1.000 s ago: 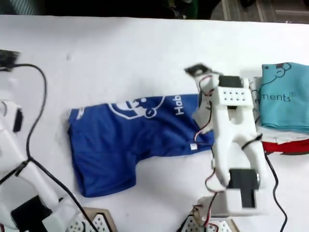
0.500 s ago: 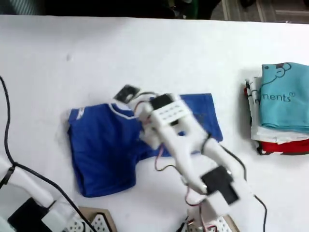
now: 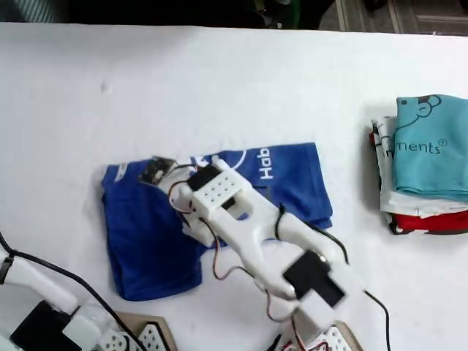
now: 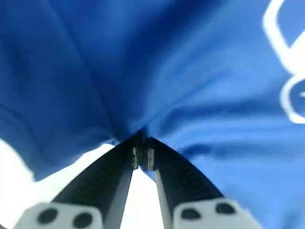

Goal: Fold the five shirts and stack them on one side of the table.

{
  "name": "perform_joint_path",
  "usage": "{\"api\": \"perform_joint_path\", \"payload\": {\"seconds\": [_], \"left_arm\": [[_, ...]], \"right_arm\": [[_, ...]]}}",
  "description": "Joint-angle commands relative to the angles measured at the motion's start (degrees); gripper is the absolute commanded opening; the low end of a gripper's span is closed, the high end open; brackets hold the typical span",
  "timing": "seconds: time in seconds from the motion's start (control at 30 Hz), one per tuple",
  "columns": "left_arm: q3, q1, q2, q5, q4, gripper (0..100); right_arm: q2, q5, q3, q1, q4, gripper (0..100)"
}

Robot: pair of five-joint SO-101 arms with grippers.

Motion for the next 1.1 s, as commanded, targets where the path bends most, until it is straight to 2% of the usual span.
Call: {"api": "perform_joint_path", "payload": {"seconds": [0.0,0.27,0.4,0.67,0.97,1.07], "left_arm": [[-1.67,-0.13,-1.98,0.00,0.09,2],[-1.67,-0.13,-1.98,0.00,0.09,2],[-1.67,-0.13,-1.98,0.26,0.09,2],[-1.67,-0.31,-1.98,0.35,0.26,2],[-1.76,-0.48,-2.07,0.35,0.26,2],[-1.76,-0.48,-2.07,0.35,0.18,2]], "right_arm": [[-8.04,-0.35,-1.23,-0.22,-2.95,1.8],[0.31,-0.26,-3.43,1.63,-25.80,1.8],[8.75,0.09,-10.11,-1.01,-31.43,1.8],[30.20,0.18,-32.97,-4.09,-31.60,1.8],[54.64,0.18,-68.13,-0.66,-31.16,1.8],[58.95,0.18,-78.59,0.31,-25.01,1.8]]}}
